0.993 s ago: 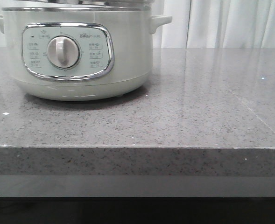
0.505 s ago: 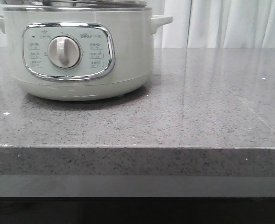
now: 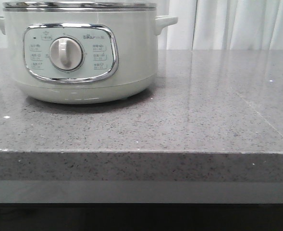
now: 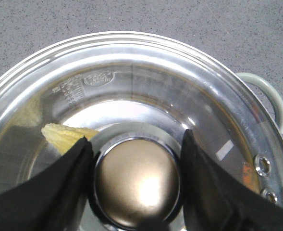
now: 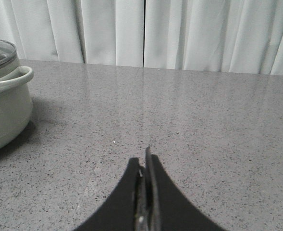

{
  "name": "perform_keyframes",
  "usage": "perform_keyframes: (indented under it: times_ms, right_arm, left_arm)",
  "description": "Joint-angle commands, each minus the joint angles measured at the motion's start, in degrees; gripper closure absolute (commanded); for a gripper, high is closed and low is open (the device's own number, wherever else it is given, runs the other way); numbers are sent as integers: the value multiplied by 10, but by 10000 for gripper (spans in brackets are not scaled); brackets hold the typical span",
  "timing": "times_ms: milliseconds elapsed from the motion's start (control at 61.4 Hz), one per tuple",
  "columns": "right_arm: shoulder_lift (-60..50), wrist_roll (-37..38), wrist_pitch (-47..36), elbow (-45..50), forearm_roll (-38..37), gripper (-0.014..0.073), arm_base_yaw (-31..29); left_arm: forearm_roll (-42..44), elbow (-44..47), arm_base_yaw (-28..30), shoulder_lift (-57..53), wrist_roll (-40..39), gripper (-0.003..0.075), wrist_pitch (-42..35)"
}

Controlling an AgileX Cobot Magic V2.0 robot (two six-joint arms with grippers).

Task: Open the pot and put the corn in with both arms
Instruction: 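Lower the held glass lid back onto the pot with the left gripper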

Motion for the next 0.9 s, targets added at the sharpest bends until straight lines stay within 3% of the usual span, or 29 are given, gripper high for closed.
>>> perform_keyframes:
  times_ms: [0, 228, 326, 521, 765, 879]
  right_arm:
    - [3, -4, -49, -14, 3, 662, 2]
    - [3, -4, -49, -14, 3, 662, 2]
    - [3, -4, -49, -14, 3, 662, 2]
    - [3, -4, -49, -14, 3, 662, 2]
    - [3, -4, -49, -14, 3, 662, 2]
    - [3, -4, -49, -14, 3, 662, 2]
  left_arm:
    - [-20, -23, 0, -28, -6, 593, -40]
    - [-16, -25, 0, -28, -6, 396, -38]
    - [-10, -31, 0, -31, -6, 356, -38]
    - [-2, -77, 0, -52, -6, 365, -36]
    - [-1, -88, 0, -91, -6, 510, -30]
    - [-1, -88, 0, -91, -6, 510, 7]
